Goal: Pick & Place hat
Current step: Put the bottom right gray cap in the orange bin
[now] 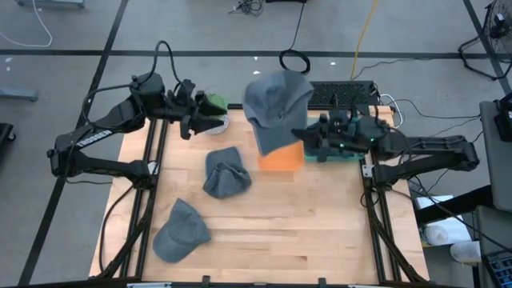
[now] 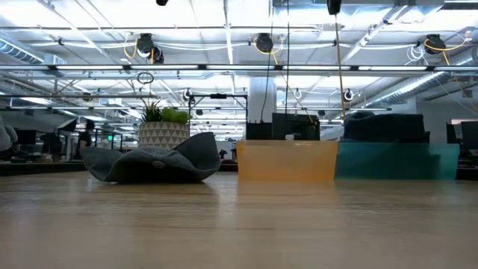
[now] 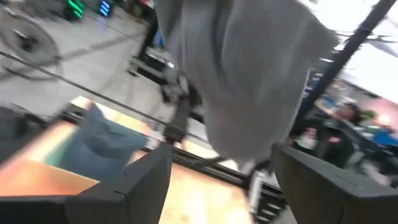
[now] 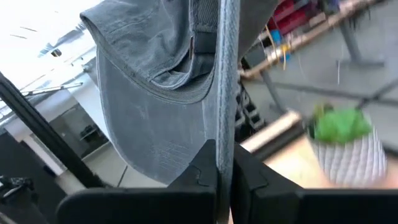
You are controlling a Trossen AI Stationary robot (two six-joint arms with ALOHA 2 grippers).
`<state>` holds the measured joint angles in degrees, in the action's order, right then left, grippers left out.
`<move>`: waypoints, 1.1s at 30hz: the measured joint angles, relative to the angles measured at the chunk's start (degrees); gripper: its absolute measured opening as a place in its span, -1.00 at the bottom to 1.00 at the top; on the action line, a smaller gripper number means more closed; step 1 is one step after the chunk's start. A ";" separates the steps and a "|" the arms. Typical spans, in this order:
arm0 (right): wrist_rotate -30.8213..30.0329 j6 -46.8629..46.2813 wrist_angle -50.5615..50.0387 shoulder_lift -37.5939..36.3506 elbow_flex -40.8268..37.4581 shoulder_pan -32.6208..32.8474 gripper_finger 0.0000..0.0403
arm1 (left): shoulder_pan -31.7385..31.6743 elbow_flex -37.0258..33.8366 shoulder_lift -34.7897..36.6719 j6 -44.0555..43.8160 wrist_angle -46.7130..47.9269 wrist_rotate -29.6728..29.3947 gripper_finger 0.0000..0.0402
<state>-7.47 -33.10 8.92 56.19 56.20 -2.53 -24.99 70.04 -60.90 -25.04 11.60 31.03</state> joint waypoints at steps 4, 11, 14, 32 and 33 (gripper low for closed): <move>2.54 5.39 -0.08 3.07 6.10 -1.34 -1.00 | 0.30 0.00 0.02 -3.27 -2.03 3.06 0.42; 12.20 14.26 -0.17 12.53 18.41 -3.25 -1.00 | 1.46 0.00 -0.16 -9.65 -8.37 6.17 0.42; 15.80 19.49 -0.11 16.63 24.00 -3.65 -1.00 | 1.55 0.02 -1.12 -13.66 -12.37 10.24 0.42; 33.63 40.05 -0.21 30.41 49.43 -4.65 -1.00 | 2.87 0.02 -12.24 -38.27 -49.66 20.49 0.42; 34.22 41.19 -0.07 30.69 49.85 -4.65 -1.00 | 3.05 0.02 -12.93 -40.29 -51.81 20.80 0.42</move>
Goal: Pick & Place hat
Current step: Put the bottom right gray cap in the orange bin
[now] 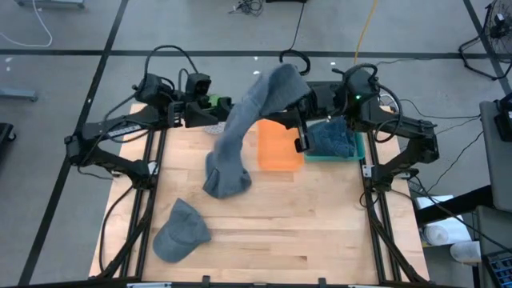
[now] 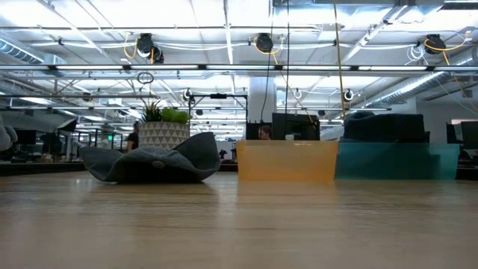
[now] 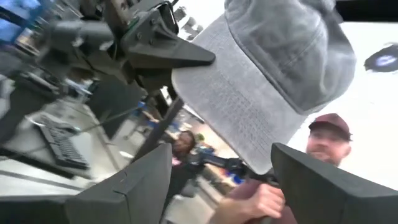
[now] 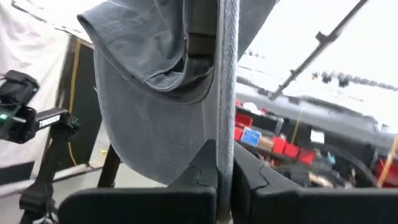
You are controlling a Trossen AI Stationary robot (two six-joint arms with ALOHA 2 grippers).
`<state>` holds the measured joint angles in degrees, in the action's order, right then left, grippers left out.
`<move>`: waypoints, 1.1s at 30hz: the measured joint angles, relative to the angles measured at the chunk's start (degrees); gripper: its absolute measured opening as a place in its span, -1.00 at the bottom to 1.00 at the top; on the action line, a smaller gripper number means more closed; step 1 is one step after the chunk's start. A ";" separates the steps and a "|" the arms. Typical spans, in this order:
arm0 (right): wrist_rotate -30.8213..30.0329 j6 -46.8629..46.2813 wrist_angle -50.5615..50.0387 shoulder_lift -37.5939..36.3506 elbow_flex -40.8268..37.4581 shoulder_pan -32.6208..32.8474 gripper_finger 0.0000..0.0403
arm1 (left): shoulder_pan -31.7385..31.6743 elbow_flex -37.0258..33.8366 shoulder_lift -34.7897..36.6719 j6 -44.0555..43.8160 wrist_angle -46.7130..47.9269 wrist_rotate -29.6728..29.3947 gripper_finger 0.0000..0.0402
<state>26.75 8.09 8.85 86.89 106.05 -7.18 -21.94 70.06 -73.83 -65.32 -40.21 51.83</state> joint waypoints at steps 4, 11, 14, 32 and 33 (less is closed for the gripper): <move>0.59 3.79 -0.01 0.22 0.45 0.00 -1.00 | 1.13 0.00 -2.75 -6.36 -6.37 1.19 0.42; 2.45 9.51 -0.64 0.80 0.45 -0.02 -1.00 | 2.95 0.00 -5.33 -10.32 -11.35 1.59 0.42; 5.25 10.80 -1.43 1.19 0.39 -0.32 -1.00 | 3.95 0.00 -5.50 -10.53 -11.31 2.13 0.42; 6.49 17.54 -1.32 5.29 0.46 -1.06 -1.00 | 8.96 -0.07 -5.45 -11.78 -13.91 4.29 0.42; 6.46 17.54 -1.65 5.29 0.43 -1.11 -1.00 | 9.18 -0.07 -5.53 -11.76 -13.85 4.45 0.42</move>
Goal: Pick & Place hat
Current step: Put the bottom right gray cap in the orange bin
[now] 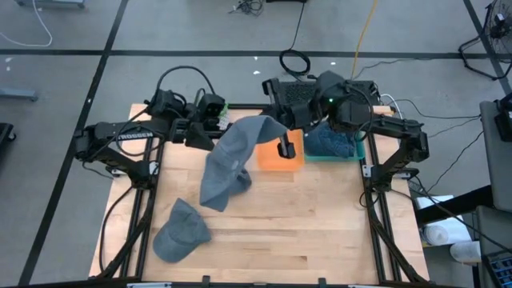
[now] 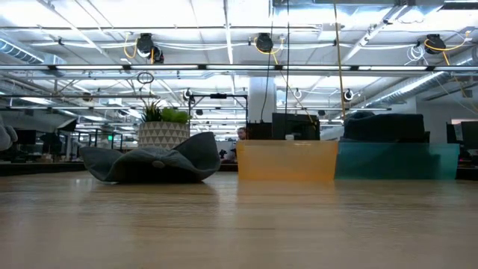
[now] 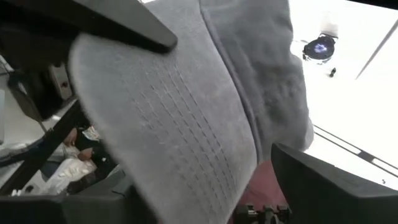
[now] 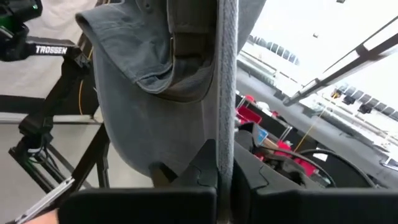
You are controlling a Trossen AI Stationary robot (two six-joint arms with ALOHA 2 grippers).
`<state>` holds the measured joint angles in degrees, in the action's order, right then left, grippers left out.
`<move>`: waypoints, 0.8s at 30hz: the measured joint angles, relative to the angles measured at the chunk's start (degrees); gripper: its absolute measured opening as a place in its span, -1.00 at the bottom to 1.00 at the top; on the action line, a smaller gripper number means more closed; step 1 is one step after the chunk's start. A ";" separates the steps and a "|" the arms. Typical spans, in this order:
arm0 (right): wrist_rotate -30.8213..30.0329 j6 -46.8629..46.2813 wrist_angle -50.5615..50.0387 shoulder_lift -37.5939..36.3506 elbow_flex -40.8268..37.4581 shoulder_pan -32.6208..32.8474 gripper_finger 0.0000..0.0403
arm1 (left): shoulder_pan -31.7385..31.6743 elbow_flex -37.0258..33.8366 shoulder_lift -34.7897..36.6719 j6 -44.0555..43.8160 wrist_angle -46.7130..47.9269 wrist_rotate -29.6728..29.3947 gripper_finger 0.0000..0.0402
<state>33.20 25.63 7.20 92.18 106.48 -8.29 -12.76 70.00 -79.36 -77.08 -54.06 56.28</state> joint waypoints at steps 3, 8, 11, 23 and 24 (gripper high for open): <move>-0.08 0.50 0.07 0.00 0.00 -0.31 -1.00 | 0.14 0.00 0.01 0.12 -0.12 0.30 0.42; -0.03 0.68 -0.04 -0.04 0.00 -0.72 -1.00 | 0.00 0.00 0.03 0.09 -0.13 0.55 0.31; -0.09 0.68 -0.05 -0.04 0.00 -0.92 -1.00 | -0.53 0.00 0.01 0.24 0.00 0.73 0.09; -0.12 1.20 -0.32 -0.09 -0.04 -1.14 -1.00 | -3.25 0.00 0.03 0.00 -0.07 3.53 -0.75; -0.11 1.20 -0.41 -0.09 -0.04 -1.14 -1.00 | -3.25 0.00 0.03 0.00 -0.07 3.80 -0.79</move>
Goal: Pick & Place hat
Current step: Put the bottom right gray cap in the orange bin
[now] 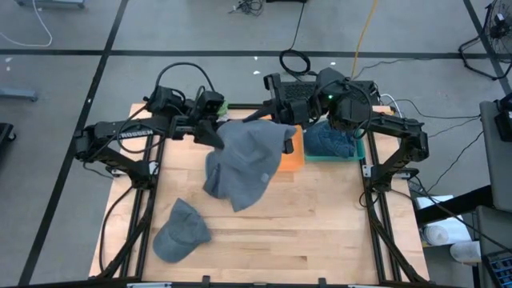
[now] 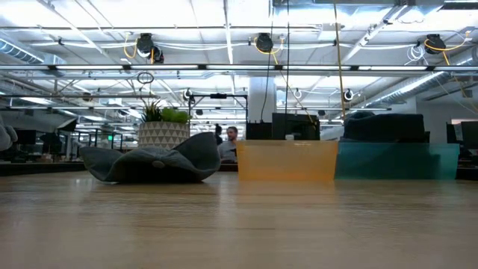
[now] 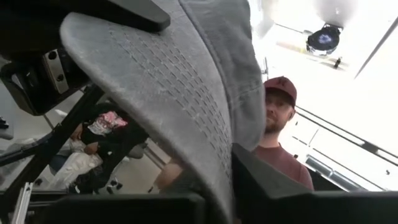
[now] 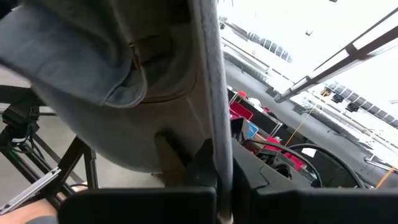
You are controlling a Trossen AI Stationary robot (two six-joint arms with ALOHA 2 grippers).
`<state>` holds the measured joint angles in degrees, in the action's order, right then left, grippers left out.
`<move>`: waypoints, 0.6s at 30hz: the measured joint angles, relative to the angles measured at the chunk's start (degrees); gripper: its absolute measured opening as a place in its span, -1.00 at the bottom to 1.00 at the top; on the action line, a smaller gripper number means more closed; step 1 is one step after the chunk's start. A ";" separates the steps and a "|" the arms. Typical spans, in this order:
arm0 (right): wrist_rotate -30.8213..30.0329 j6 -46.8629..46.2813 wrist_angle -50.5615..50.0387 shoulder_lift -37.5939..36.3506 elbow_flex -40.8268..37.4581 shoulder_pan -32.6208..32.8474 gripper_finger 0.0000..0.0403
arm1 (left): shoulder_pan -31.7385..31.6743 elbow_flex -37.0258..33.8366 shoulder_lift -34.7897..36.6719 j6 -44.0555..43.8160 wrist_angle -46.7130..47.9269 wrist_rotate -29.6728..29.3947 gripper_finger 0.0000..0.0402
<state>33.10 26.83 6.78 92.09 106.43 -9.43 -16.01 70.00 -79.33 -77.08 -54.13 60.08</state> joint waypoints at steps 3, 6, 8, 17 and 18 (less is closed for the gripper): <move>-0.30 0.00 -0.18 0.00 0.00 0.01 -1.00 | 0.00 0.00 0.00 0.69 0.00 0.23 -0.92; -2.76 -0.22 -0.87 -0.02 -0.02 0.02 -0.94 | -0.11 0.00 0.04 2.53 0.00 0.39 -0.95; -2.77 -0.88 -1.56 -0.02 -0.02 0.02 -0.85 | -0.12 0.00 0.04 3.88 0.06 0.53 -0.95; -5.21 -14.08 -1.40 -0.09 -0.02 -0.29 -0.17 | -2.79 0.00 0.35 8.33 0.01 0.06 -0.96; -6.53 -15.97 -1.44 -0.11 -0.02 -0.37 -0.09 | -3.30 0.00 0.53 8.71 0.00 -0.02 -0.96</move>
<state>26.57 10.86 5.35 91.98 106.41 -9.80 -19.31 70.00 -78.80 -68.37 -54.13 60.06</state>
